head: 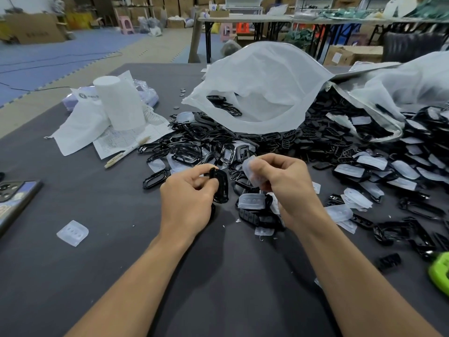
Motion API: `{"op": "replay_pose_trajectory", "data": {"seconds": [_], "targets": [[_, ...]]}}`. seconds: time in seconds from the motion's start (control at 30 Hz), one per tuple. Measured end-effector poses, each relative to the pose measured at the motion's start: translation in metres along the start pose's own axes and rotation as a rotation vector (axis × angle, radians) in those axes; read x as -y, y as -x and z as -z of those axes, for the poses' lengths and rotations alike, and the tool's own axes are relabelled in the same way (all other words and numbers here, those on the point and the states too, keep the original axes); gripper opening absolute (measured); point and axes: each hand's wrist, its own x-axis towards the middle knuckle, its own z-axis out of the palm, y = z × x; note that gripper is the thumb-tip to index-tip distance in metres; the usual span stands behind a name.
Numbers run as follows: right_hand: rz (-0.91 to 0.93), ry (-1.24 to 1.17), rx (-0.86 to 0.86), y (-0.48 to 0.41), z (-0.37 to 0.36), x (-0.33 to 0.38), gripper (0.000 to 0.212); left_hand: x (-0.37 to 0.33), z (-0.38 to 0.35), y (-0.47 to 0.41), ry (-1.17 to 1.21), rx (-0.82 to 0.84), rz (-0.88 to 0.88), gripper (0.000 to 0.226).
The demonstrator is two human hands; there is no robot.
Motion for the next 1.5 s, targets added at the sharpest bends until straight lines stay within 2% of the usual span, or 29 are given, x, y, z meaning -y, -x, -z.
{"op": "replay_pose_trajectory", "data": {"seconds": [0.13, 0.23, 0.33, 0.4, 0.47, 0.53, 0.63, 0.7, 0.8, 0.87, 0.93, 1.03, 1.13, 1.23, 1.3, 1.37, 1.5], "targets": [[0.006, 0.047, 0.004, 0.001, -0.003, -0.001, 0.029, 0.003, -0.002, -0.001, 0.007, 0.0, -0.008, 0.037], [0.045, 0.083, -0.018, 0.004, -0.008, -0.005, 0.024, 0.002, -0.002, -0.002, 0.044, -0.007, -0.006, 0.033], [0.169, 0.285, -0.101, 0.007, -0.012, -0.009, 0.011, 0.001, -0.002, -0.002, 0.105, 0.008, 0.008, 0.029], [0.298, 0.492, -0.2, 0.011, -0.017, -0.013, 0.013, -0.002, -0.003, -0.001, 0.217, 0.037, 0.036, 0.025], [0.348, 0.548, -0.223, 0.014, -0.023, -0.014, 0.014, -0.005, -0.002, -0.001, 0.335, 0.107, 0.065, 0.023], [0.269, 0.426, -0.134, 0.015, -0.027, -0.013, 0.014, -0.008, 0.0, 0.0, 0.408, 0.184, 0.081, 0.025], [0.033, 0.07, 0.065, 0.013, -0.029, -0.009, 0.026, -0.008, 0.005, -0.002, 0.514, 0.246, 0.138, 0.028], [-0.119, -0.077, 0.142, 0.011, -0.028, -0.004, 0.033, -0.007, 0.007, -0.003, 0.562, 0.26, 0.159, 0.022], [-0.204, -0.119, 0.232, 0.009, -0.023, -0.002, 0.026, -0.007, 0.009, -0.004, 0.62, 0.337, 0.137, 0.018], [-0.201, -0.141, 0.298, 0.011, -0.022, -0.002, 0.017, -0.007, 0.012, -0.004, 0.7, 0.466, 0.099, 0.024], [-0.189, -0.092, 0.343, 0.013, -0.02, -0.001, 0.011, -0.007, 0.015, -0.004, 0.751, 0.524, 0.093, 0.03], [-0.135, 0.017, 0.262, 0.013, -0.018, 0.003, 0.016, -0.006, 0.014, -0.005, 0.692, 0.446, 0.1, 0.023], [-0.106, -0.007, 0.106, 0.009, -0.012, 0.006, 0.027, -0.001, 0.011, -0.007, 0.559, 0.24, 0.137, 0.022], [-0.128, -0.076, 0.093, 0.008, -0.009, 0.006, 0.032, 0.006, 0.004, -0.01, 0.338, 0.077, 0.182, 0.026], [-0.129, -0.086, 0.113, 0.009, -0.014, 0.004, 0.034, 0.007, -0.001, -0.009, 0.286, 0.072, 0.194, 0.03], [-0.097, -0.029, 0.093, 0.013, -0.022, 0.001, 0.034, 0.005, -0.004, -0.006, 0.302, 0.097, 0.185, 0.021], [0.047, 0.297, -0.082, 0.018, -0.031, -0.008, 0.02, 0.002, -0.004, -0.002, 0.384, 0.106, 0.178, 0.019]]}}
